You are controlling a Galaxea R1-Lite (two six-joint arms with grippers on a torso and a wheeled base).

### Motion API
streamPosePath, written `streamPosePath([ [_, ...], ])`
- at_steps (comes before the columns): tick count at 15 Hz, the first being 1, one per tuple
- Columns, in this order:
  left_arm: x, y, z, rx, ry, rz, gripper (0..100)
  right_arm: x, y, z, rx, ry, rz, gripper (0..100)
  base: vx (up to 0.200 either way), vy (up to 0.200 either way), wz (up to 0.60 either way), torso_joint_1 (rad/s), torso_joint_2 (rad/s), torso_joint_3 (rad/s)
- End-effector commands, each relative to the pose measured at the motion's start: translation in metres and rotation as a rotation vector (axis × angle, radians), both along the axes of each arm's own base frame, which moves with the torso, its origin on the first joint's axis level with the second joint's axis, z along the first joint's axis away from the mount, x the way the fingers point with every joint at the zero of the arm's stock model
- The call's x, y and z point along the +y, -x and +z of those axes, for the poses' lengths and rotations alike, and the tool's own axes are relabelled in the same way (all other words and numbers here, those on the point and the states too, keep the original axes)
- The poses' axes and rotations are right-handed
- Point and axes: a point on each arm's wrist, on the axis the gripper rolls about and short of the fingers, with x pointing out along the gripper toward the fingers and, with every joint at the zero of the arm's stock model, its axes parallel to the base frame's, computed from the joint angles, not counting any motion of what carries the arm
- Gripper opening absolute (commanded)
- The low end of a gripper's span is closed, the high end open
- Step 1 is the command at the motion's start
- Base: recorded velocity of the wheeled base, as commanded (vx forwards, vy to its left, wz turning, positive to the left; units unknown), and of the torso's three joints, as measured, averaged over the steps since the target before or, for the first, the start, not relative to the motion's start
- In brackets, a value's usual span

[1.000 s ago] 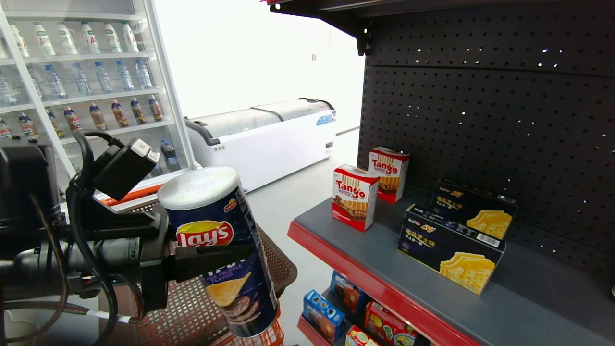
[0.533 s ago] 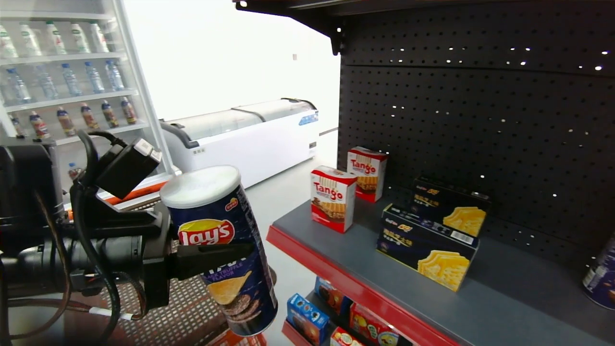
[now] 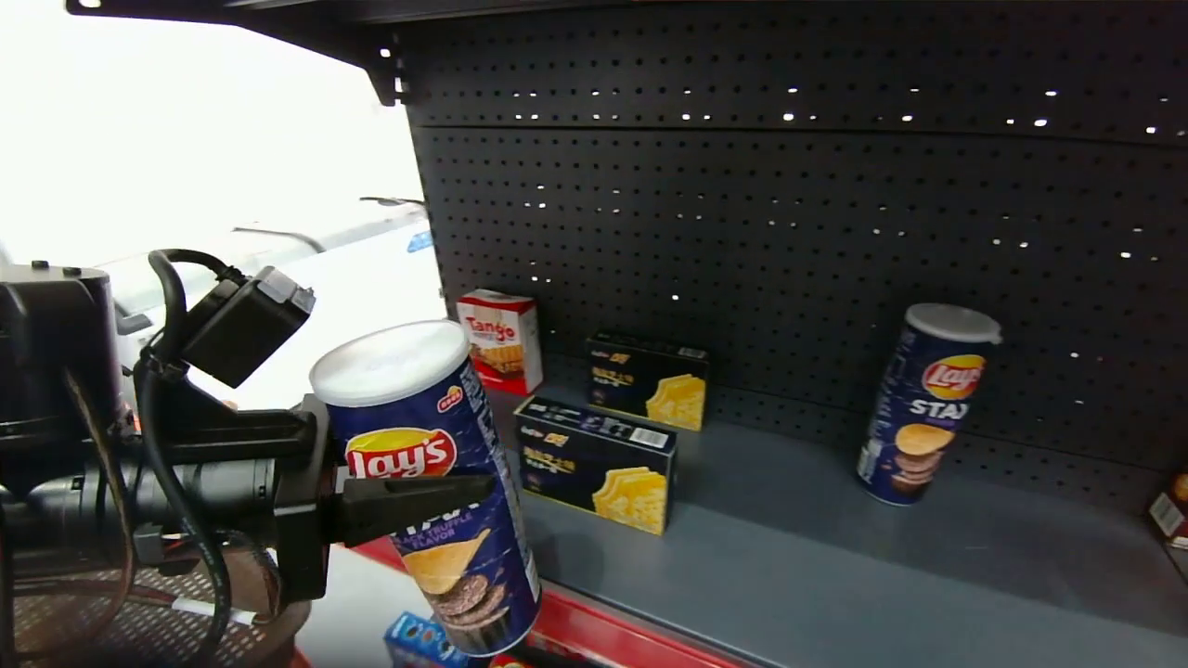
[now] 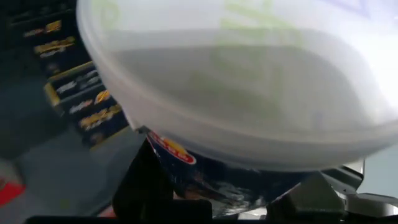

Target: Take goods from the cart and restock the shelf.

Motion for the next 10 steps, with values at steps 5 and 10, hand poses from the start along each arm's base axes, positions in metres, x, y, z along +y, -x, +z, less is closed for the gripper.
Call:
streamPosePath([
  [5,-0.0005,-0.0008,-0.0015,0.007,-0.002,-0.001,0,0.0,-0.0001,0.0,0.001,0.0,0.001,100,0.0,0.0,-0.6,0.002,0.0,0.003],
  [10,0.0,-0.0005,-0.0016,0.006,-0.003,0.002,0,0.0,-0.0001,0.0,0.001,0.0,0.001,100,0.0,0.0,-0.24,0.002,0.0,0.0],
])
